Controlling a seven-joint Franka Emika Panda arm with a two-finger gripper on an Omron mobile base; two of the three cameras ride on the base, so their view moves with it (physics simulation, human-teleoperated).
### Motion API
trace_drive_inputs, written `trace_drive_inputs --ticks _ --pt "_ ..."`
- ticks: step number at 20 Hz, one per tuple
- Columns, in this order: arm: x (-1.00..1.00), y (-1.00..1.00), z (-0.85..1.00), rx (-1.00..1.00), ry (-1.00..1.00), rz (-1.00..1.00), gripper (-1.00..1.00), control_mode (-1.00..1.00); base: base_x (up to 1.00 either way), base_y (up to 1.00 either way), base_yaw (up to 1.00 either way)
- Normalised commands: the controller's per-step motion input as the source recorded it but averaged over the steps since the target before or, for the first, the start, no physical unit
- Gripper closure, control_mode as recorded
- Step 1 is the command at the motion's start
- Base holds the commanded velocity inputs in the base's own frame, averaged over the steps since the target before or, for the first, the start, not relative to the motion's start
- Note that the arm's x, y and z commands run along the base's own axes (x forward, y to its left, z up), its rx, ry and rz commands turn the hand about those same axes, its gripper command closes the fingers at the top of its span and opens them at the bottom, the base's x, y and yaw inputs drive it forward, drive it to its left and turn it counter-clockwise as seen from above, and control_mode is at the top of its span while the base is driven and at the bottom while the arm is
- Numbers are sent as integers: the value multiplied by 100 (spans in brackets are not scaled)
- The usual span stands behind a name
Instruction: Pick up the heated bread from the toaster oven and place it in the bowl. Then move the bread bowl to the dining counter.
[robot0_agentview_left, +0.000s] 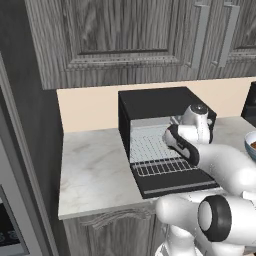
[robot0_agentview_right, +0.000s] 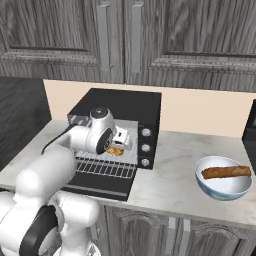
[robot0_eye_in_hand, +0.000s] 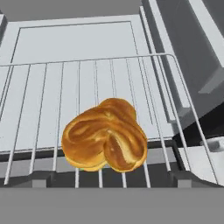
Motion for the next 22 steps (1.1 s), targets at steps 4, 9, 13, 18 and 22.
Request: trace_drive_inputs --ticks 4,9,13,18,22 --pt "14 0 -42 4 6 -9 -100 -100 0 0 0" --pt "4 0 -15 3 0 -7 -100 -100 0 0 0" --pt "3 0 -21 1 0 -7 -100 -100 0 0 0" --pt "0 0 -16 0 -2 -7 -100 -100 0 0 0" --pt "-30 5 -11 0 -10 -1 -100 -100 0 0 0"
